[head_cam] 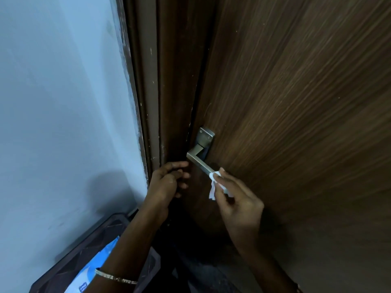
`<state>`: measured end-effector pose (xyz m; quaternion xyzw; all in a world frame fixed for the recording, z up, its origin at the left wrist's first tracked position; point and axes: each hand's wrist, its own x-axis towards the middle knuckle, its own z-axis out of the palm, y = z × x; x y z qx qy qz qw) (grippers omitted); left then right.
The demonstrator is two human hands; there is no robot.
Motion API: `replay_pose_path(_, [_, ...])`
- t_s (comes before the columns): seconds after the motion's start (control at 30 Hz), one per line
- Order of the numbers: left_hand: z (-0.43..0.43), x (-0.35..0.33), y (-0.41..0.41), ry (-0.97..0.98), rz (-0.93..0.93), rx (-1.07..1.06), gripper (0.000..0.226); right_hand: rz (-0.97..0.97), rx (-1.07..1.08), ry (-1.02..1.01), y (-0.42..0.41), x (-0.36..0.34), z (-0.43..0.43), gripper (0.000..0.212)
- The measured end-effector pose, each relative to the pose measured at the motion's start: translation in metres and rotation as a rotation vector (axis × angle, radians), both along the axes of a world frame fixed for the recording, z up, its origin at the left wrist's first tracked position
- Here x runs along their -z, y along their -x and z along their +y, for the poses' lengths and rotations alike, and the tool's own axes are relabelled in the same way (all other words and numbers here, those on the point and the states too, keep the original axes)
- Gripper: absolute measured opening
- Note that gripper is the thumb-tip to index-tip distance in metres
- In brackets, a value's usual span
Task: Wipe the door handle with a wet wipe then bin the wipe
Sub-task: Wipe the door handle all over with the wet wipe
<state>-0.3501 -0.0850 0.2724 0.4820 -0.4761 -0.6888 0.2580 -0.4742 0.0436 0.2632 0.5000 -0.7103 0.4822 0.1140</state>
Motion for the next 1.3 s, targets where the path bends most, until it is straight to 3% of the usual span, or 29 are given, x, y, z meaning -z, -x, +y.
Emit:
replay_pose_path(0.13, [0.0, -0.002, -0.004, 0.006, -0.008, -0.022, 0.029, -0.546, 0.037, -0.078, -0.004, -0.017, -0.021, 0.021])
replay_pose_path(0.27, [0.004, -0.004, -0.005, 0.032, -0.012, -0.028, 0.027, -1.416, -0.099, -0.037, 0.002, -0.033, -0.04, 0.012])
replay_pose_path(0.33, [0.004, -0.005, -0.004, 0.089, -0.008, -0.018, 0.029, -1.596, -0.14, -0.026, 0.005, -0.038, -0.037, 0.016])
replay_pose_path(0.4, [0.005, -0.005, -0.002, 0.204, -0.032, -0.006, 0.034, -1.658, -0.124, 0.013, 0.005, -0.037, -0.029, 0.017])
replay_pose_path(0.47, [0.005, -0.004, 0.0, 0.348, -0.091, 0.008, 0.039, -1.498, -0.034, 0.028, -0.002, -0.035, -0.019, 0.012])
replay_pose_path(0.6, [0.004, -0.003, 0.005, 0.522, -0.192, 0.051, 0.045, -0.317, 0.097, 0.041, -0.009, -0.041, -0.006, 0.019])
replay_pose_path(0.67, [0.004, -0.004, 0.006, 0.551, -0.222, 0.066, 0.045, 0.055, 0.093, 0.085, -0.009, -0.047, -0.016, 0.024])
replay_pose_path(0.73, [0.003, -0.004, 0.006, 0.557, -0.244, 0.064, 0.05, 0.265, 0.126, 0.097, -0.008, -0.052, -0.037, 0.023])
replay_pose_path(0.83, [0.001, -0.005, 0.005, 0.544, -0.258, 0.067, 0.056, 0.378, 0.149, 0.015, -0.007, -0.051, -0.068, 0.019])
replay_pose_path(1.1, [0.0, -0.004, 0.004, 0.536, -0.228, 0.085, 0.063, 0.436, 0.184, -0.274, -0.016, -0.062, -0.104, 0.026])
replay_pose_path(1.3, [-0.001, -0.002, 0.005, 0.49, -0.206, 0.092, 0.058, 0.423, 0.205, -0.293, 0.0, -0.055, -0.068, 0.029])
